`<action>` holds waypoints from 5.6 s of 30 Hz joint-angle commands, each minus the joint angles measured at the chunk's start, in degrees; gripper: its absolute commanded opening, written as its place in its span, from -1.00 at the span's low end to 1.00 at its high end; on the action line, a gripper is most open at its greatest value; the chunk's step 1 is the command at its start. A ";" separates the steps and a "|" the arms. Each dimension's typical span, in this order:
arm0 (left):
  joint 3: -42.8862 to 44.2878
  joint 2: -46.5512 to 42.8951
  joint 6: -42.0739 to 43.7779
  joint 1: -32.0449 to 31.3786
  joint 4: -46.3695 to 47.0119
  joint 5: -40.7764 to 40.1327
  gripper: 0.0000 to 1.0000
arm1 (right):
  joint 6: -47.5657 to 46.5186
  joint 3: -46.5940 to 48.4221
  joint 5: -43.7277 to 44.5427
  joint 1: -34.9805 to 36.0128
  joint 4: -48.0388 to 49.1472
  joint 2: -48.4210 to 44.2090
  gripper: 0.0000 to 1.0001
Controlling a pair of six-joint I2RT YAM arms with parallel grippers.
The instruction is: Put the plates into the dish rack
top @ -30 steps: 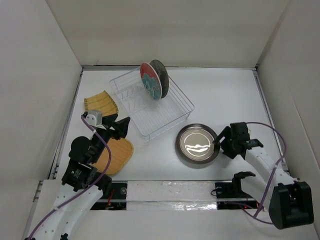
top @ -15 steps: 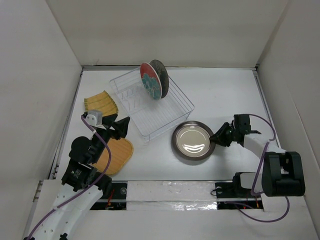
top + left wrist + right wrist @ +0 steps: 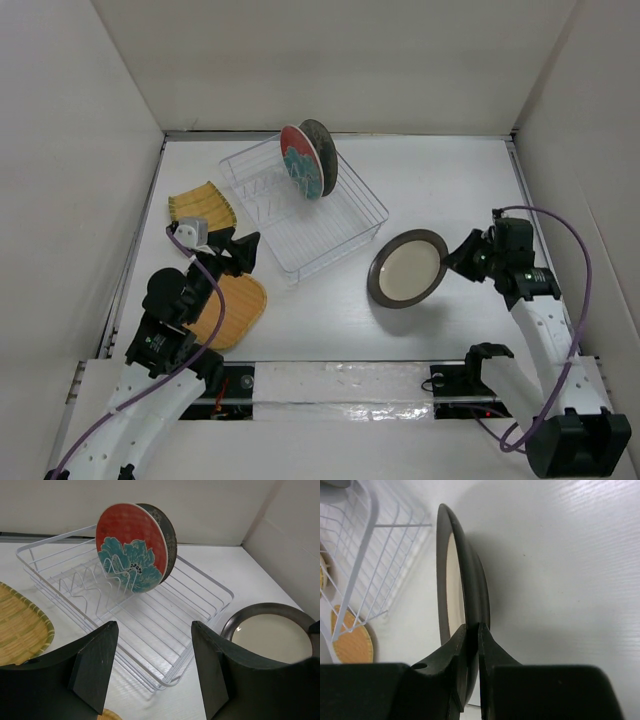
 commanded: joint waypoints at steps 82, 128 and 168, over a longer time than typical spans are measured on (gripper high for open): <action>2.93 5.57 -0.34 1.27 1.35 -7.91 -0.64 | -55.32 93.09 50.77 45.63 43.47 79.65 -1.00; 4.42 12.42 -1.83 2.33 0.38 -7.20 -0.22 | -54.71 70.40 49.29 48.71 53.41 72.27 -0.67; 16.83 2.34 -7.55 2.33 -19.49 2.80 -0.85 | 15.33 12.84 38.90 71.98 52.81 32.43 -0.85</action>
